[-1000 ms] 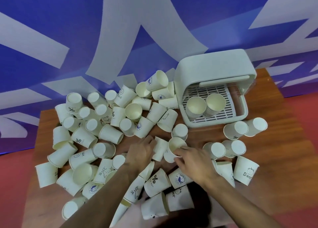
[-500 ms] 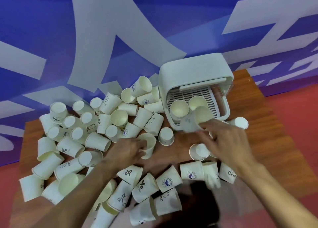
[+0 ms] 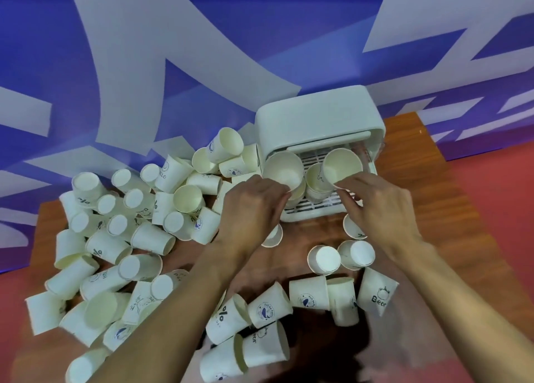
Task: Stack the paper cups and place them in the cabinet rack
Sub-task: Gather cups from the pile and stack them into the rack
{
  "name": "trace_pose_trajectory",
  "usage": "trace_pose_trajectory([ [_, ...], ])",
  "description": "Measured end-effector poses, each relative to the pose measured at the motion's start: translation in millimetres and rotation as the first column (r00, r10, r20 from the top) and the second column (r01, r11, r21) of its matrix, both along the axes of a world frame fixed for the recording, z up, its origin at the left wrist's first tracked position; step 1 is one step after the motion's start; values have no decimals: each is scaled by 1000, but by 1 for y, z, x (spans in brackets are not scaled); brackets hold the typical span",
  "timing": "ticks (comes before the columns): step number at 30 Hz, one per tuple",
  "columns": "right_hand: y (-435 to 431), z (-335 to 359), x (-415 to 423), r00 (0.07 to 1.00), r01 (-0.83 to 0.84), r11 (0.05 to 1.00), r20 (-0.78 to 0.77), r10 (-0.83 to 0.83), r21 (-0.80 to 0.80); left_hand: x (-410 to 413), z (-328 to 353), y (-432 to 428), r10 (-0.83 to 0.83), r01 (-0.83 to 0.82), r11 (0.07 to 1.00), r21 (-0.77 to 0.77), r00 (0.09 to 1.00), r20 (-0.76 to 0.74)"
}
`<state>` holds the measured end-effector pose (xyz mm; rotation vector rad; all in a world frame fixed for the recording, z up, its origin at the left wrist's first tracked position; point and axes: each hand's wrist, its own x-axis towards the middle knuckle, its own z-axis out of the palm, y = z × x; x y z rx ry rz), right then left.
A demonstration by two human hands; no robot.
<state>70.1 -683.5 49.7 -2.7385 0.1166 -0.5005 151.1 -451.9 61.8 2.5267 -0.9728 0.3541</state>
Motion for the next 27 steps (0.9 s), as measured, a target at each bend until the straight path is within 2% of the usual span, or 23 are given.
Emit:
trace_pose_trajectory([
  [5, -10, -23, 10, 997, -71, 997, -26, 71, 8, 3, -24, -17, 27, -25, 990, 138, 1000, -12],
  [11, -18, -49, 27, 967, -185, 976, -159, 201, 112, 10, -50, -30, 42, -5, 974, 225, 986, -160],
  [14, -19, -58, 36, 922, -247, 965, -285, 263, 92, 16, -64, -38, 51, 7, 962, 274, 977, -207],
  [16, -19, -61, 42, 882, -244, 966, -394, 256, 82, 19, -71, -41, 98, -14, 961, 275, 951, -293],
  [19, -17, -64, 50, 864, -208, 963, -429, 263, 172, 19, -72, -43, 142, -60, 978, 202, 895, -423],
  [27, -11, -67, 59, 866, -124, 958, -443, 233, 260, 20, -73, -49, 173, -85, 974, 209, 873, -455],
])
